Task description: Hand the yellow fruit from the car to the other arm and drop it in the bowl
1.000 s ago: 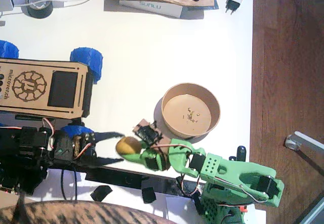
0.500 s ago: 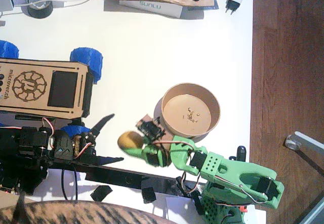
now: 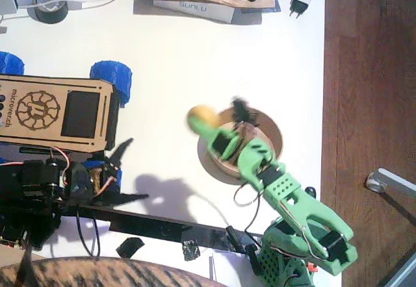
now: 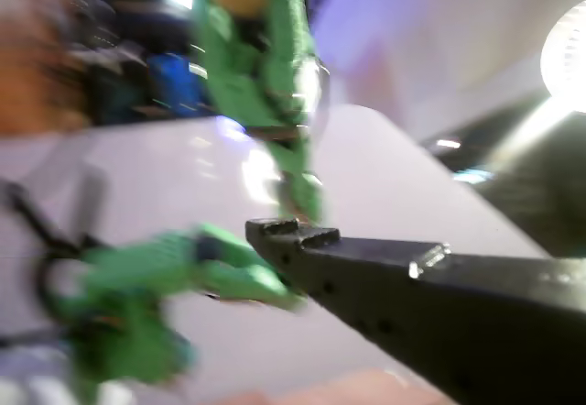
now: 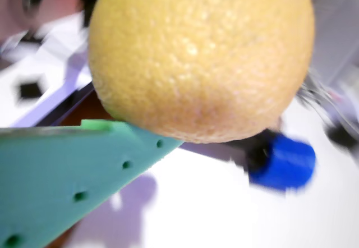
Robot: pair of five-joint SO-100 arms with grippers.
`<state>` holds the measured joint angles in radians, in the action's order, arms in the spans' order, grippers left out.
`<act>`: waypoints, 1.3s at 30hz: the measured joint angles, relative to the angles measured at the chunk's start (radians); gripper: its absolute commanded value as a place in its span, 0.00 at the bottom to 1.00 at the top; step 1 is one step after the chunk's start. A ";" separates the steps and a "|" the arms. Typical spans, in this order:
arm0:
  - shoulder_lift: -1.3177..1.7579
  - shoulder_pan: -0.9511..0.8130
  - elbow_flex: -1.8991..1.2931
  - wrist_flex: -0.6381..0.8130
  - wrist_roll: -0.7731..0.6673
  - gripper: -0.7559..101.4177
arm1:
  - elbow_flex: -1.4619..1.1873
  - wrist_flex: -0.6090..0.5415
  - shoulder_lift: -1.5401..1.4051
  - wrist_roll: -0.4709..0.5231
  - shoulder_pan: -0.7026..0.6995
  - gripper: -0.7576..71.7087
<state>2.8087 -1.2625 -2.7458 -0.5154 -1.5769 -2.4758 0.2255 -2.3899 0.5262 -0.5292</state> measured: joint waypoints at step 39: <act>0.175 1.006 -0.321 -0.549 0.879 0.48 | 0.663 0.560 0.969 -0.770 0.318 0.01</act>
<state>2.9836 -0.2562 -3.0664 -1.0646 -0.6980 -1.8132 0.7854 -1.4205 -0.2439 -0.2117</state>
